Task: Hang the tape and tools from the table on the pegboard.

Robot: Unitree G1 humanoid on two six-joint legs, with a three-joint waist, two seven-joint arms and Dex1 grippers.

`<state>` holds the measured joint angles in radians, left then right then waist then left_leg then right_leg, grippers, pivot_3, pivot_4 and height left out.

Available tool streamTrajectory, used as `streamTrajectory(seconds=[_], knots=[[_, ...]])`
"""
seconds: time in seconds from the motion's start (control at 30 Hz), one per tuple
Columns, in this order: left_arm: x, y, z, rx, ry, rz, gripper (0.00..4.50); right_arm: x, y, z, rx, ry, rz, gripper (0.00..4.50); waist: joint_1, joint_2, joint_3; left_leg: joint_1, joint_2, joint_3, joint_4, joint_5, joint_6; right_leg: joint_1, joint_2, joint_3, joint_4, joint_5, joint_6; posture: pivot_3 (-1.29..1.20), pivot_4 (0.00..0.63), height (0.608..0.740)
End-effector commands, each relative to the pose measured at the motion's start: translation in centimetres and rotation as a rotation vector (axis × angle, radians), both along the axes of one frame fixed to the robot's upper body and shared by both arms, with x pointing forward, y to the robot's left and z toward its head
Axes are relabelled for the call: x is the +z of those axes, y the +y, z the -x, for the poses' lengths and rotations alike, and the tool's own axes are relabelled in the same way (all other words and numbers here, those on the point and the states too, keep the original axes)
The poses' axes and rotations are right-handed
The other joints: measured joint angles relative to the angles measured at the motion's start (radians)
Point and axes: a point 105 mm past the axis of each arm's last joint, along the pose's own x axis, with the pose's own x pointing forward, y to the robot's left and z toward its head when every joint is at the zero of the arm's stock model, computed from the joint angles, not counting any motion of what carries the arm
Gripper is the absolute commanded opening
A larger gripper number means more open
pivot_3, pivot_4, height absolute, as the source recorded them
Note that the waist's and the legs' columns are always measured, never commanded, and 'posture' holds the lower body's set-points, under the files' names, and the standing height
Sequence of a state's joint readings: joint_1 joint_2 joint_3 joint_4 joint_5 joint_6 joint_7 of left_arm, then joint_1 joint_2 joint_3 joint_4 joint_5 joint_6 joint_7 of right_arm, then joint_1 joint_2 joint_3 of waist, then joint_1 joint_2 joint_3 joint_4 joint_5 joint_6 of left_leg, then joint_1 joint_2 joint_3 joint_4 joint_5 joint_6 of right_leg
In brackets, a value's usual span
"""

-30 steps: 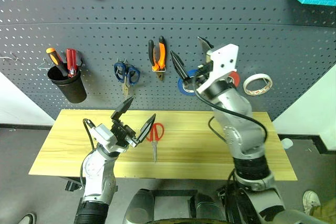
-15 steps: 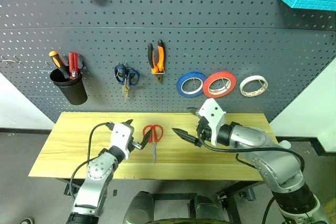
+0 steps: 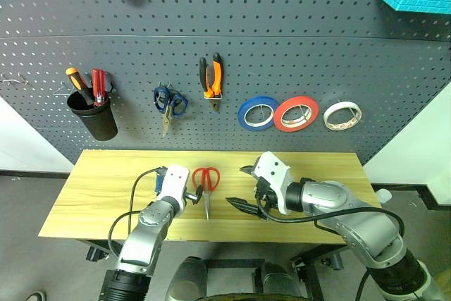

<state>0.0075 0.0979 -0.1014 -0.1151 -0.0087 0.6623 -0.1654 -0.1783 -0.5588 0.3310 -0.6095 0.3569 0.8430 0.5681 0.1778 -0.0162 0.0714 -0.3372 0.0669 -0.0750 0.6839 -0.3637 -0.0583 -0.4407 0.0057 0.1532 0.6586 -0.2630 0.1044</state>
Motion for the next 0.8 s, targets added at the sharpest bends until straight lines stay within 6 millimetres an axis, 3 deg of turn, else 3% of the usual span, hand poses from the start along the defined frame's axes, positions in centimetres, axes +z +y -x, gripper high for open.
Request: streamTrajectory(seconds=[0.03, 0.23, 0.5, 0.8], knots=[[0.6, -0.5, -0.5, 0.045, 0.027, 0.051, 4.50, 1.5, 0.8, 0.2, 0.020, -0.066, -0.033, 4.45, -0.001, -0.001, 0.000, 0.000, 0.000, 0.000, 0.000, 0.000, 0.000, 0.000, 0.000, 0.000, 0.000, 0.000, 0.000, 0.32, 0.058, 0.687], [-0.2, -1.7, -0.8, 0.095, 0.107, 0.135, 4.50, 1.9, 1.0, 0.5, 0.014, -0.069, -0.045, 4.45, -0.003, -0.002, 0.004, 0.000, 0.000, 0.000, 0.000, 0.000, 0.000, 0.000, 0.000, 0.000, 0.000, 0.000, 0.000, 0.31, 0.077, 0.687], [-1.7, -1.1, -0.3, 0.176, 0.190, 0.103, 4.50, 1.9, 1.0, 1.0, 0.015, -0.058, -0.039, 4.45, -0.003, -0.004, 0.026, 0.000, 0.000, -0.001, -0.001, 0.000, 0.000, 0.000, 0.000, 0.000, -0.001, 0.000, 0.000, 0.30, 0.103, 0.687], [-2.7, -2.4, -1.2, 0.141, 0.215, 0.108, 4.50, 2.5, 1.2, 1.2, 0.018, -0.059, -0.046, 4.45, -0.003, -0.004, 0.046, -0.001, 0.000, -0.001, -0.001, 0.000, 0.000, 0.000, 0.000, -0.001, -0.003, 0.000, 0.000, 0.28, 0.123, 0.687]])
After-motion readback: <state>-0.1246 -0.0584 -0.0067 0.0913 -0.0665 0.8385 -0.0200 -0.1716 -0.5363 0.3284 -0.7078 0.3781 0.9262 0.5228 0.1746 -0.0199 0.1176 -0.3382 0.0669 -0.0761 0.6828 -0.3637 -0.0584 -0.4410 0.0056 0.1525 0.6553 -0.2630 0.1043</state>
